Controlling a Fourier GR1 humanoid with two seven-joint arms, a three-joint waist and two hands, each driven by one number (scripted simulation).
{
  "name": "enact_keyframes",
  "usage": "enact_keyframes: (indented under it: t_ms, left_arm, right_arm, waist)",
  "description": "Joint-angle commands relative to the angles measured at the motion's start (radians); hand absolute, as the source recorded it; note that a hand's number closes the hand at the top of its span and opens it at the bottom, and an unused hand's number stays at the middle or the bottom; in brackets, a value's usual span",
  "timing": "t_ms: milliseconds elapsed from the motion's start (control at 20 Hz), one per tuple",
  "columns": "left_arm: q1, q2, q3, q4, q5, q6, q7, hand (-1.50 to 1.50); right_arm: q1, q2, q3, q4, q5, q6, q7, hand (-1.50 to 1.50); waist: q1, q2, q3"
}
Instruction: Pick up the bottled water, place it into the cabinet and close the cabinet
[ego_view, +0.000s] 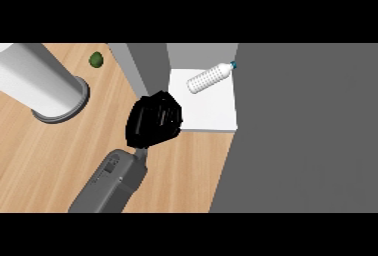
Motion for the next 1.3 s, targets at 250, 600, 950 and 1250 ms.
enact_keyframes:
  t_ms: [250,600,950,1250]
  left_arm:
    - [0.442,0.124,-0.092,-0.476,0.024,-0.011,0.062,1.50]
    - [0.651,0.239,-0.075,-0.712,0.030,-0.022,0.059,1.50]
    - [0.877,0.337,-0.008,-0.869,0.068,-0.101,-0.019,1.50]
    - [0.971,0.402,0.098,-0.935,0.151,-0.165,-0.015,1.50]
  right_arm:
    - [-0.052,-0.061,0.122,-0.138,-0.012,0.107,0.131,1.50]
    - [-0.183,0.032,0.231,-0.136,0.000,0.135,0.244,1.50]
    - [-0.320,0.165,0.243,-0.054,0.040,0.095,0.355,1.50]
    - [-0.583,0.371,0.143,0.108,0.079,0.065,0.509,1.50]
  waist:
    - [0.010,0.002,-0.002]
    - [0.002,0.007,-0.004]
    - [0.004,0.008,-0.005]
    - [0.004,0.013,-0.005]
